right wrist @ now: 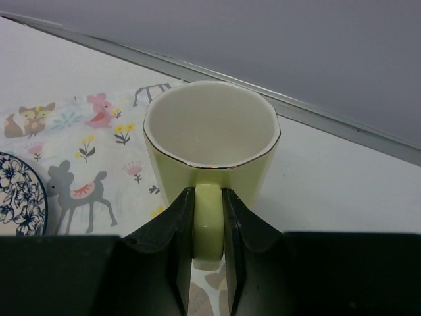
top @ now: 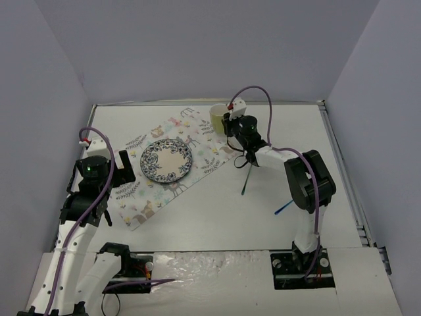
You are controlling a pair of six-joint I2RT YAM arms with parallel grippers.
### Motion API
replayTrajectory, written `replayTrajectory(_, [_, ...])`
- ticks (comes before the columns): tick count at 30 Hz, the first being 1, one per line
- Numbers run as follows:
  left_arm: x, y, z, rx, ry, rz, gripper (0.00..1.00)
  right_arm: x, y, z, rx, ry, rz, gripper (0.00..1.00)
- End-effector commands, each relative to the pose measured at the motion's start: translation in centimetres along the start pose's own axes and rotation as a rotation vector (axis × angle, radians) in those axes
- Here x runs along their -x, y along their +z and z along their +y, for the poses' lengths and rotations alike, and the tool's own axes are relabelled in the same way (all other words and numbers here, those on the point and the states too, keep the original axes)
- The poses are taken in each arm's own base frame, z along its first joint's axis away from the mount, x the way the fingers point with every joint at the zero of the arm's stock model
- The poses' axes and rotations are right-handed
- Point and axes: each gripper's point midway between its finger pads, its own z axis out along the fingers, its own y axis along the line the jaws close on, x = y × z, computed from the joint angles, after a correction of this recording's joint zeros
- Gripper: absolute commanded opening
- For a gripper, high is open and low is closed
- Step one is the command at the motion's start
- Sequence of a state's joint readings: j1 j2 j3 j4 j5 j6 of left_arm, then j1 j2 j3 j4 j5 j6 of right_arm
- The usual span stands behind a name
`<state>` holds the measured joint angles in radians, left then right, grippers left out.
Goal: Set the dinner table for one person
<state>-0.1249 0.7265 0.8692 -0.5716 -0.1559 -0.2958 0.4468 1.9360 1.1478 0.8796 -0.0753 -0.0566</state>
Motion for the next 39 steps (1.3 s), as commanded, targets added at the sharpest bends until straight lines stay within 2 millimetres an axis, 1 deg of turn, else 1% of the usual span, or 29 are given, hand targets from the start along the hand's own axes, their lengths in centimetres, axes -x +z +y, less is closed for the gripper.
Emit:
replayTrajectory(1, [1.5,0.2,0.0,0.007,-0.017,-0.048,0.97,15.3,0.2,1.8,0.076,-0.014,-0.449,0.0])
replayTrajectory(2, [1.5,0.2,0.0,0.008,-0.017,-0.049,0.97,14.8,0.5,2.0,0.083,-0.011,-0.443,0.0])
replayTrajectory(5, [1.4,0.3,0.0,0.012,-0.017,-0.046,0.97,15.7,1.9,3.1,0.123,-0.01,-0.487,0.0])
replayTrajectory(13, [1.2,0.6,0.1,0.021,-0.011,-0.036,0.97,16.5,4.7,5.1,0.191,-0.018,-0.546,0.0])
replayTrajectory(14, [1.2,0.6,0.2,0.023,-0.01,-0.034,0.97,16.5,5.1,5.3,0.197,-0.018,-0.551,0.0])
replayTrajectory(16, [1.1,0.7,0.2,0.024,-0.007,-0.029,0.97,15.9,5.9,5.7,0.209,-0.017,-0.552,0.0])
replayTrajectory(20, [1.0,0.8,0.2,0.028,-0.006,-0.025,0.97,15.9,6.9,6.4,0.235,-0.011,-0.576,0.0])
replayTrajectory(21, [1.0,0.8,0.2,0.028,-0.007,-0.024,0.97,16.1,7.1,6.5,0.24,-0.009,-0.586,0.0])
replayTrajectory(23, [1.0,0.9,0.2,0.029,-0.005,-0.022,0.97,15.5,7.6,6.7,0.246,-0.006,-0.583,0.0])
replayTrajectory(28, [0.9,0.9,0.2,0.026,-0.005,-0.02,0.97,14.9,8.7,7.3,0.257,-0.017,-0.587,0.0])
replayTrajectory(39, [0.8,1.1,0.0,0.02,-0.001,-0.011,0.97,13.8,10.7,7.4,0.253,-0.057,-0.587,0.0])
